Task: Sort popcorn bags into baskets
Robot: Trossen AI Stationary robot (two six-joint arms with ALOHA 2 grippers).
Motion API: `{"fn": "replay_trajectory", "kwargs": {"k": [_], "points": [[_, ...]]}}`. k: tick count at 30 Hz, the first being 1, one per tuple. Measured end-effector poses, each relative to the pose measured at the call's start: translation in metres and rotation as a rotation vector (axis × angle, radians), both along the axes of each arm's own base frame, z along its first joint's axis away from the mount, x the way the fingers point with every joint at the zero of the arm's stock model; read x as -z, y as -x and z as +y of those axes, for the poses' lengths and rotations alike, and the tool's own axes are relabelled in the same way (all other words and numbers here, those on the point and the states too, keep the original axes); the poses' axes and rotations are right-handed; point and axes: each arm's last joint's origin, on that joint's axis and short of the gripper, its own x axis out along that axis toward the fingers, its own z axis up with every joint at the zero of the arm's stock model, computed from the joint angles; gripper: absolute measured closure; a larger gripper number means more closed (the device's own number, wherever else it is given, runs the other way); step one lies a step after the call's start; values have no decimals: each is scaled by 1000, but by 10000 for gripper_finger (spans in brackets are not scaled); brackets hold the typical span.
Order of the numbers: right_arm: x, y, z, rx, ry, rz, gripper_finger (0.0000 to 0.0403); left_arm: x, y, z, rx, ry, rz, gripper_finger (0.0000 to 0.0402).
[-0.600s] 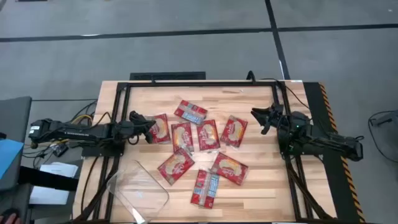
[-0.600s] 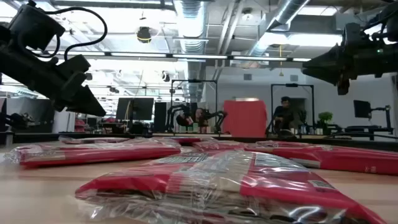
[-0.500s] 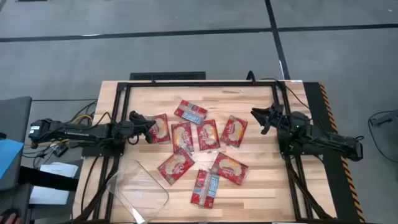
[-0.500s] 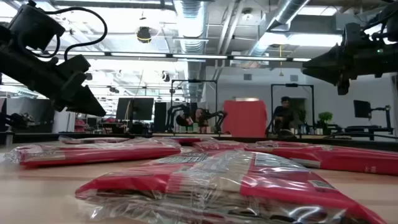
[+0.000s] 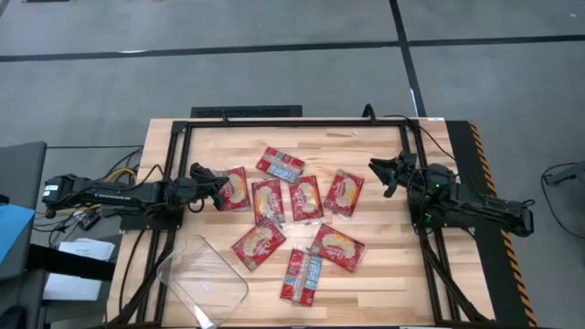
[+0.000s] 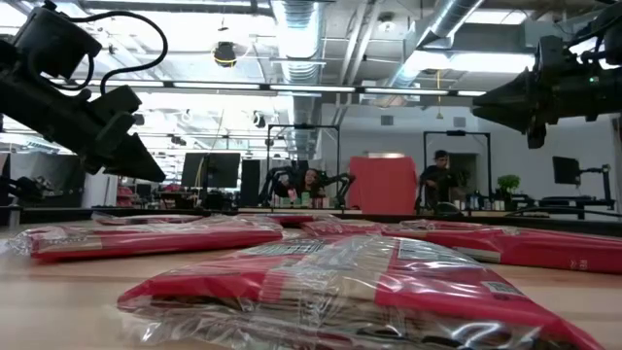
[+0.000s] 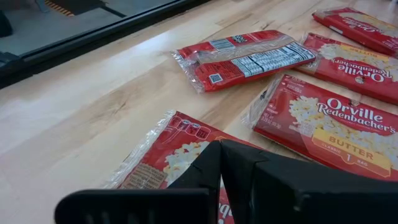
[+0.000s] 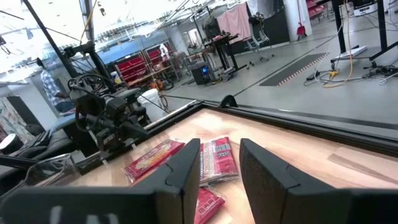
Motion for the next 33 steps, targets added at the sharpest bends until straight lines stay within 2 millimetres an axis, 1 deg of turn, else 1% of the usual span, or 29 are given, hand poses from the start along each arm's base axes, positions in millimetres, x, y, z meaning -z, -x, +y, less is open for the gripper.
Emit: {"fn": "replay_trajectory", "kwargs": {"k": [6,20,27,33], "points": [[0,0,0,0,0,0,270,0,0,0,0,0,0,401],[0,0,0,0,0,0,257,0,0,0,0,0,0,401],[0,0,0,0,0,0,263,0,0,0,2,2,-4,401],[0,0,0,0,-1,1,270,0,-1,-1,11,87,-55,401]]}}
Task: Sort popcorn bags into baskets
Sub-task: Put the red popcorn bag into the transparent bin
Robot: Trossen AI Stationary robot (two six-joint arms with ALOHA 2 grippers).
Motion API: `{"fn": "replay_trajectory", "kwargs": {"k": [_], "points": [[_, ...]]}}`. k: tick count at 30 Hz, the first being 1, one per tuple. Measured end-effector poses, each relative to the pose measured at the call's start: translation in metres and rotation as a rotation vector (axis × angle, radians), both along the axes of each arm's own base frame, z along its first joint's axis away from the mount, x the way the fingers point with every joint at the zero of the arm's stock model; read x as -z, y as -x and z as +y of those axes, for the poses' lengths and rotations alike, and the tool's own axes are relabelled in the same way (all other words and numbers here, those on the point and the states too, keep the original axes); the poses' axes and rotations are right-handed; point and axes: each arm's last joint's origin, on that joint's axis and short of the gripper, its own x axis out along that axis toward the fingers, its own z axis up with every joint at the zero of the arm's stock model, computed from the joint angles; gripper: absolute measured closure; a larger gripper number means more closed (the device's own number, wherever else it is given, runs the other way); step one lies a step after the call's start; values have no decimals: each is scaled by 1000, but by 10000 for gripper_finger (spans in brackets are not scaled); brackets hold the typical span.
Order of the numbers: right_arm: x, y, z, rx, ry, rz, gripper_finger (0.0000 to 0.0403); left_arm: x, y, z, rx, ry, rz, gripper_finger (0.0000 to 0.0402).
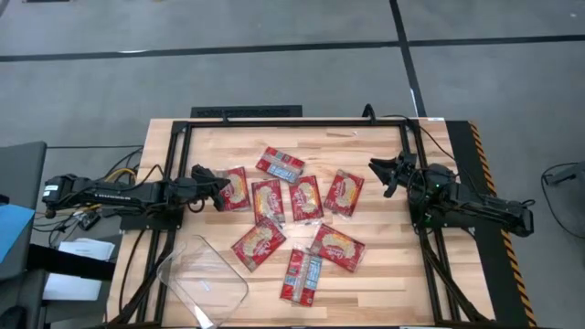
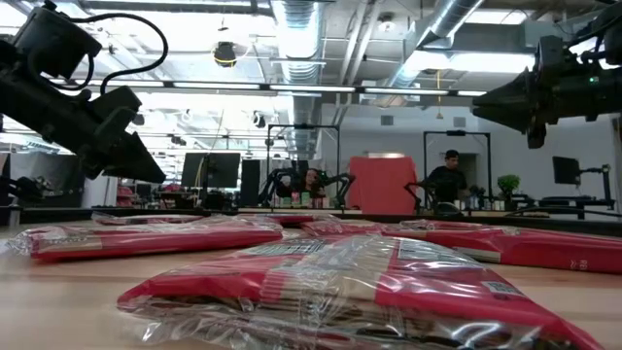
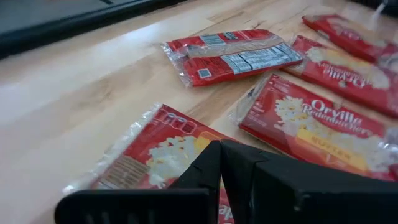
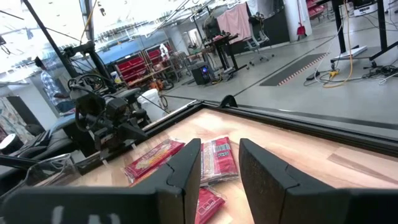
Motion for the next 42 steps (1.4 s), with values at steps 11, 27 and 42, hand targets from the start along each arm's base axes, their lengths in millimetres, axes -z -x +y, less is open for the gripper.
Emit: {"fn": "replay_trajectory", "kwargs": {"k": [11,27,42], "points": [[0,0,0,0,0,0,261,0,0,0,-170,354,-265,401],[-2,0,0,0,7,-23,270,-31,-8,1,-144,509,-708,316],[-5,0,0,-19,-280,-205,259,-187,-29,0,27,370,-386,138]]}}
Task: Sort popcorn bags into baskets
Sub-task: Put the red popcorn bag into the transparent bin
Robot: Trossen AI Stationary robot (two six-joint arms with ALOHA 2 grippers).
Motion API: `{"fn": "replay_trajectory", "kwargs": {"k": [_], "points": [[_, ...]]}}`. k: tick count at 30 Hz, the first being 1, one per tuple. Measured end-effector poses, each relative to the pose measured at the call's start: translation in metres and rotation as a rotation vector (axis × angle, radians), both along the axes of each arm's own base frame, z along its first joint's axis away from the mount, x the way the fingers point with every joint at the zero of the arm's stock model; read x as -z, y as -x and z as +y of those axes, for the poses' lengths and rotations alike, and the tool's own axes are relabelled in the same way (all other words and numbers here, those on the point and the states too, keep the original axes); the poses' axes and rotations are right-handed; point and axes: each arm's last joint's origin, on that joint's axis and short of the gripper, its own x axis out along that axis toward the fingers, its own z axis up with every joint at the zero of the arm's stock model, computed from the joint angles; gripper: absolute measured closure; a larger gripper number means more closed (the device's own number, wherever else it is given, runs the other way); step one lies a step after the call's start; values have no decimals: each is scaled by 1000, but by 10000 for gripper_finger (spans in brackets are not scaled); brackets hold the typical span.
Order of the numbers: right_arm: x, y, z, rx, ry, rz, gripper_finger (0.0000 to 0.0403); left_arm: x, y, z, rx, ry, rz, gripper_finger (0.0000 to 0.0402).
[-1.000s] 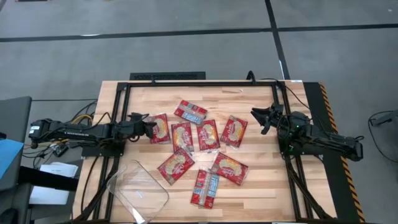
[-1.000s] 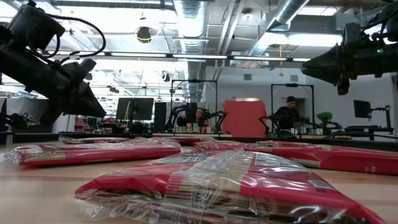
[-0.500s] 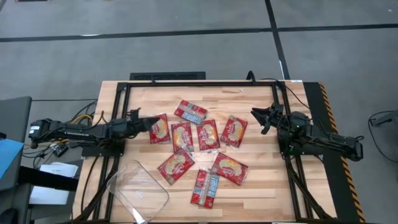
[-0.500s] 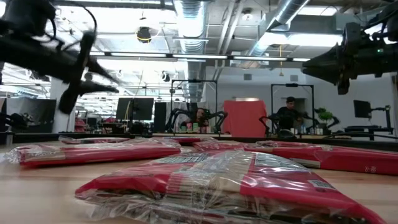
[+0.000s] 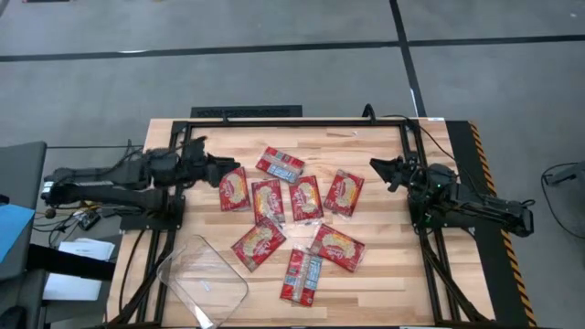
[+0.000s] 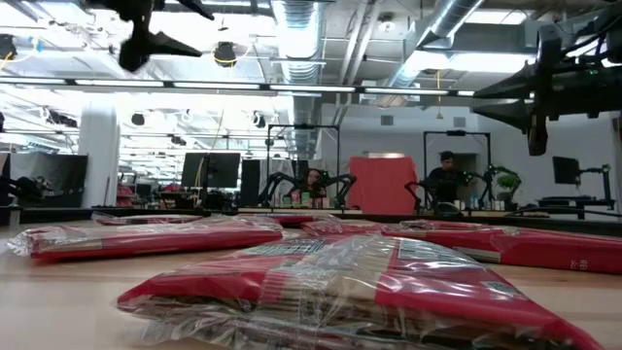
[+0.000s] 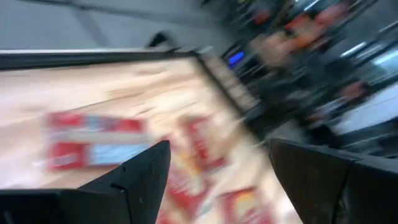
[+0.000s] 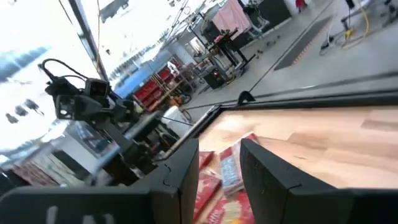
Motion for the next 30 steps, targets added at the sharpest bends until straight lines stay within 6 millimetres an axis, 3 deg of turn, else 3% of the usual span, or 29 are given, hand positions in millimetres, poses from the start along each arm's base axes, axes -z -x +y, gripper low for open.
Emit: {"fn": "replay_trajectory", "kwargs": {"k": [5,9,13,16,19,24,30], "points": [[1,0,0,-7,-82,-35,265,-41,0,9,-65,45,302,138],[1,0,0,-14,-103,-48,266,-59,-3,18,-27,105,392,138],[-8,1,1,-42,-123,-126,261,-50,-5,33,47,217,490,138],[-28,2,4,-51,-23,-92,258,-33,0,48,31,310,679,138],[-45,-6,3,-14,35,55,260,-23,1,63,1,346,782,138],[-74,-44,-3,-38,82,277,265,-21,-3,83,54,309,758,138],[-82,-109,-21,-33,17,487,239,-14,-23,116,105,247,653,138]]}}
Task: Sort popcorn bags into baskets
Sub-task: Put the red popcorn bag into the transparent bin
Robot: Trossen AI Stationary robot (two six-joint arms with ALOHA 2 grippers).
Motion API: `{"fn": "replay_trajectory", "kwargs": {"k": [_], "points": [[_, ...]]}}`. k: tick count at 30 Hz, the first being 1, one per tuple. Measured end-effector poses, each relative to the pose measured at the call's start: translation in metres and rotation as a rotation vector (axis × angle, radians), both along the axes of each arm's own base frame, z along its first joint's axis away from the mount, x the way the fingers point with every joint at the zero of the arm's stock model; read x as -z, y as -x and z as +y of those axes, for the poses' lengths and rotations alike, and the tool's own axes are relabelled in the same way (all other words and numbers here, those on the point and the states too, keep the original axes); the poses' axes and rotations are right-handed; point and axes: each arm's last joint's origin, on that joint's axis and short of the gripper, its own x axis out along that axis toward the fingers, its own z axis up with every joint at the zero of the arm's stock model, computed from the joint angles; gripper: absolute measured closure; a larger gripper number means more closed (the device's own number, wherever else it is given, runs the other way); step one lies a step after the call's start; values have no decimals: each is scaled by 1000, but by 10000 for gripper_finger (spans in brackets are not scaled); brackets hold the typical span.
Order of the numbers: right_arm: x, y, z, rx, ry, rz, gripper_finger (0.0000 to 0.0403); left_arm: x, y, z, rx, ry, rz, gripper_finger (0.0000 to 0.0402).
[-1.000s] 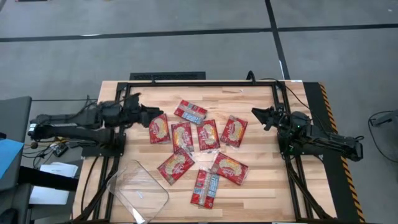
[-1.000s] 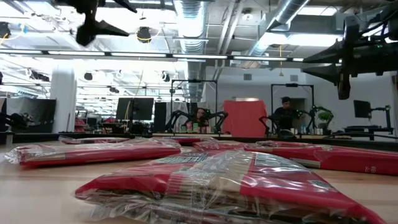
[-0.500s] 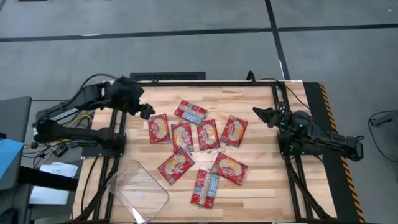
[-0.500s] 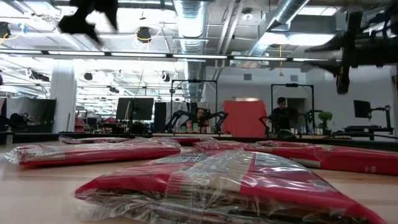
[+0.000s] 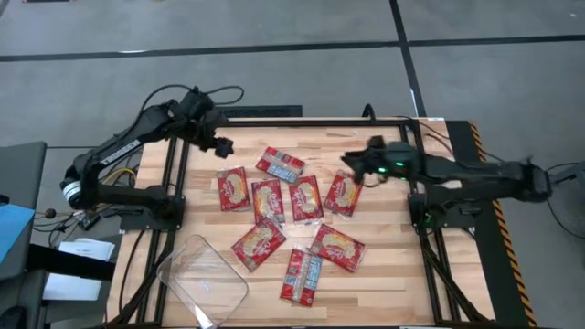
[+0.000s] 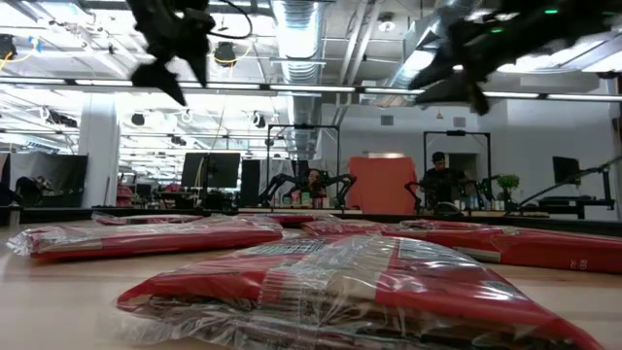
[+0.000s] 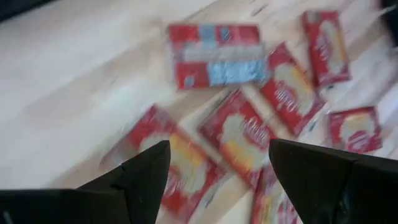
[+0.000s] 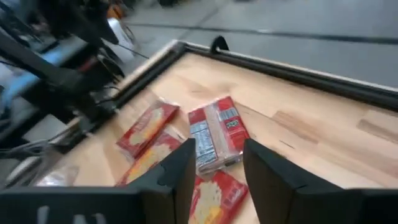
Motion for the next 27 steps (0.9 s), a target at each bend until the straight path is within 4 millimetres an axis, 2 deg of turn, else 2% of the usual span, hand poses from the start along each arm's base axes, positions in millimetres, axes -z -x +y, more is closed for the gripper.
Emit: {"fn": "replay_trajectory", "kwargs": {"k": [3,7,13,16,18,20,24,27], "points": [[4,-26,-16,75,-93,37,222,12,-20,23,36,8,-52,138],[25,-54,-35,152,-203,137,212,45,-44,49,74,84,-33,138],[54,-87,-43,75,-256,161,233,94,-70,80,147,219,-64,138],[68,-97,-45,25,-291,151,244,118,-76,88,168,254,-9,138],[77,-102,-46,32,-313,152,247,119,-82,88,171,217,15,138],[84,-107,-48,35,-315,138,247,110,-87,91,170,162,-51,138],[92,-111,-49,39,-340,130,240,121,-82,91,51,287,-26,138],[90,-113,-48,10,-317,113,236,99,-88,90,90,327,-171,138]]}}
